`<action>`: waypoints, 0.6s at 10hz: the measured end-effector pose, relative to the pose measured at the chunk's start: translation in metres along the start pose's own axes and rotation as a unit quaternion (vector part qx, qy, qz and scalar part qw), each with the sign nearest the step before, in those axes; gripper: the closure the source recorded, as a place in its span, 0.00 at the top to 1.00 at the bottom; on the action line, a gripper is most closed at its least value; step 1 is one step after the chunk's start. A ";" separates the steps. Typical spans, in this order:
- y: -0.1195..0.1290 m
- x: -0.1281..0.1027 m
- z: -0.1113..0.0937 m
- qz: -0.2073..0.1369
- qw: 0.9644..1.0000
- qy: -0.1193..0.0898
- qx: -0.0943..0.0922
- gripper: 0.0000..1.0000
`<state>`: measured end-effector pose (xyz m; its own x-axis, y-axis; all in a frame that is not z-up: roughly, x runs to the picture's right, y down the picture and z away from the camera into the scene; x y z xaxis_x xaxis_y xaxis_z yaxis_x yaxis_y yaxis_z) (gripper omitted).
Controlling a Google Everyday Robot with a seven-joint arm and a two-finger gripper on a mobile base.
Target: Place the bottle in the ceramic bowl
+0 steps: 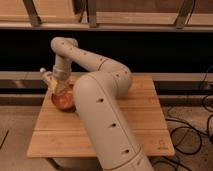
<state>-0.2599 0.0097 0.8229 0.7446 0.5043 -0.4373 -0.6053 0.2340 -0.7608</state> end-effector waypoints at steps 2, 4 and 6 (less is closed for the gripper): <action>-0.007 -0.019 -0.004 -0.001 0.999 -0.045 -0.026 0.12; -0.013 -0.039 -0.029 -0.005 0.992 -0.122 -0.039 0.12; -0.017 -0.049 -0.071 -0.016 0.978 -0.205 -0.037 0.12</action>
<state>-0.2658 -0.0779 0.8237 0.5786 0.7918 -0.1955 -0.5507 0.2025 -0.8097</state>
